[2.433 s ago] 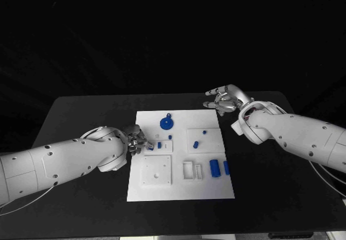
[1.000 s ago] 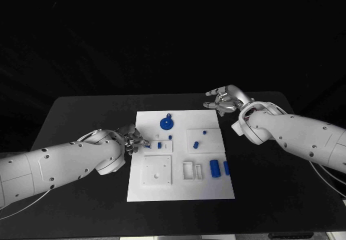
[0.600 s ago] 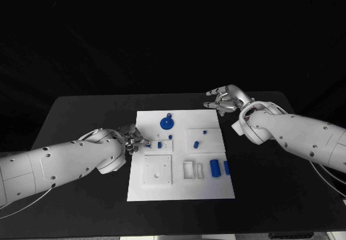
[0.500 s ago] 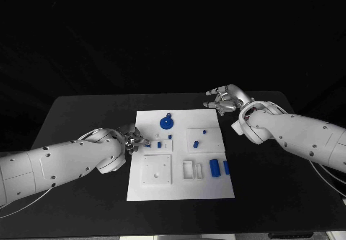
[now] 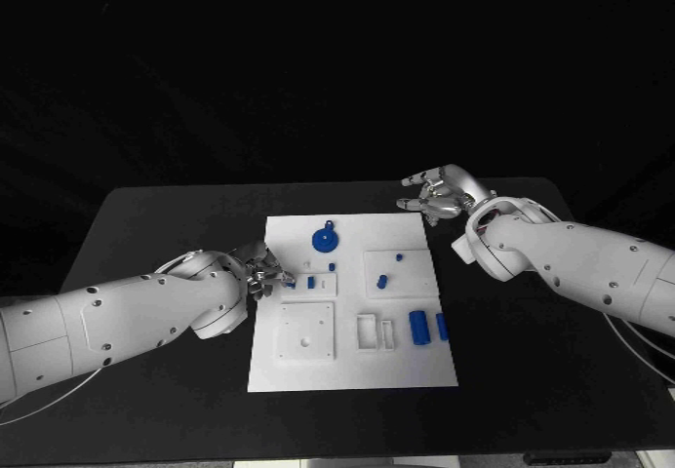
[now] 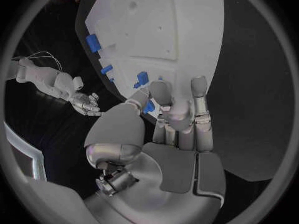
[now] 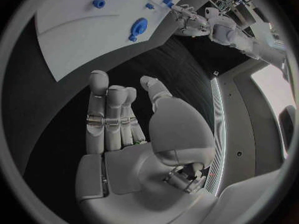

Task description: Assemble the parts on the task board

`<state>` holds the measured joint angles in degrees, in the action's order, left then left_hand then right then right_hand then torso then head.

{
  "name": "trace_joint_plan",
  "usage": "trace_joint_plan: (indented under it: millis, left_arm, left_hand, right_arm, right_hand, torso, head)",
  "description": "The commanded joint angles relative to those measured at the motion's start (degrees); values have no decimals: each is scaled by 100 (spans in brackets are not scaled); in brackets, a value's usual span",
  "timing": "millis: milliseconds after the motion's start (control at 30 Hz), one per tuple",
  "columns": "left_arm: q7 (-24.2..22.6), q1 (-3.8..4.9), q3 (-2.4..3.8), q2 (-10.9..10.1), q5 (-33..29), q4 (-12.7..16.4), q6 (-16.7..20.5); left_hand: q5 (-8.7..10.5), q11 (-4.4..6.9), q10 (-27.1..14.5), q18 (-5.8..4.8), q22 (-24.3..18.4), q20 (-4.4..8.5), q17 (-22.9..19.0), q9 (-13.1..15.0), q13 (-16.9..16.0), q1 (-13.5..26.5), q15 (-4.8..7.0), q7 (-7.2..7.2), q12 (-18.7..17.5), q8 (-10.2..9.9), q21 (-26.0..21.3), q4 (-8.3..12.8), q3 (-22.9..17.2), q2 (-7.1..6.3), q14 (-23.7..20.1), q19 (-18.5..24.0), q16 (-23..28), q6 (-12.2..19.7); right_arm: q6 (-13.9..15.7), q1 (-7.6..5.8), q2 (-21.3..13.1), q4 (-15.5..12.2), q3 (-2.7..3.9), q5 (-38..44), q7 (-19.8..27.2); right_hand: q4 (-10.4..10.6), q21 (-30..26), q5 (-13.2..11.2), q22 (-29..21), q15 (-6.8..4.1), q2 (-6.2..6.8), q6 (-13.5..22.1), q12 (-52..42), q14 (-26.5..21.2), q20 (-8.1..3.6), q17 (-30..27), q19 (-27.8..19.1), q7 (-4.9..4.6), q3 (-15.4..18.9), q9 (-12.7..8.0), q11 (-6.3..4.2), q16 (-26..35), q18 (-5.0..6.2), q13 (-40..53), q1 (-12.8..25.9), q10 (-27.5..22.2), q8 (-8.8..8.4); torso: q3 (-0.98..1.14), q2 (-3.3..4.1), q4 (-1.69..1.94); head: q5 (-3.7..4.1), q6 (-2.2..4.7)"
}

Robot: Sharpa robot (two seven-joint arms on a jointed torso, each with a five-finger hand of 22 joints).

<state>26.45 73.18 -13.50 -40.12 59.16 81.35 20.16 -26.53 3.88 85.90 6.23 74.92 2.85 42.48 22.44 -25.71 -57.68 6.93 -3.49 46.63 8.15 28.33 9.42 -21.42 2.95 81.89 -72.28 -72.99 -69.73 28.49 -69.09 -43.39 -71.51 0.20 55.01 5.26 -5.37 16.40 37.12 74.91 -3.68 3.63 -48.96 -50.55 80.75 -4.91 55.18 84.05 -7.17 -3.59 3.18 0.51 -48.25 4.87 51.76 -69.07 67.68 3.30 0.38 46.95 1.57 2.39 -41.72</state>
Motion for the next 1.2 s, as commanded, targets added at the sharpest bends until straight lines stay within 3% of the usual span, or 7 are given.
trace_joint_plan:
  millis: [33,1200]
  left_arm:
    - [54,-60,-31,26,29,12,-118]
    - [91,-128,-31,-20,109,82,-466]
  left_hand:
    - [-19,212,66,-16,106,17,1,1,-7,-125,9,693,29,7,30,247,-271,78,27,7,21,-1601]
    - [-104,210,65,-32,107,30,18,7,-17,-136,6,692,37,8,32,276,-288,50,25,20,17,-1601]
  right_arm:
    - [-72,4,3,-2,2,10,53]
    - [-84,21,1,11,2,9,55]
  right_hand:
    - [-9,22,30,197,-20,-19,-45,-9,23,-1,8,201,2,-34,10,-37,0,74,8,55,19,-5]
    - [-9,22,30,197,-20,-19,-45,-9,23,-1,8,201,2,-34,10,-37,0,74,8,55,19,-5]
  torso:
    - [-4,0,1]
    - [-3,-1,0]
  head:
    - [6,-3]
    - [-5,-41]
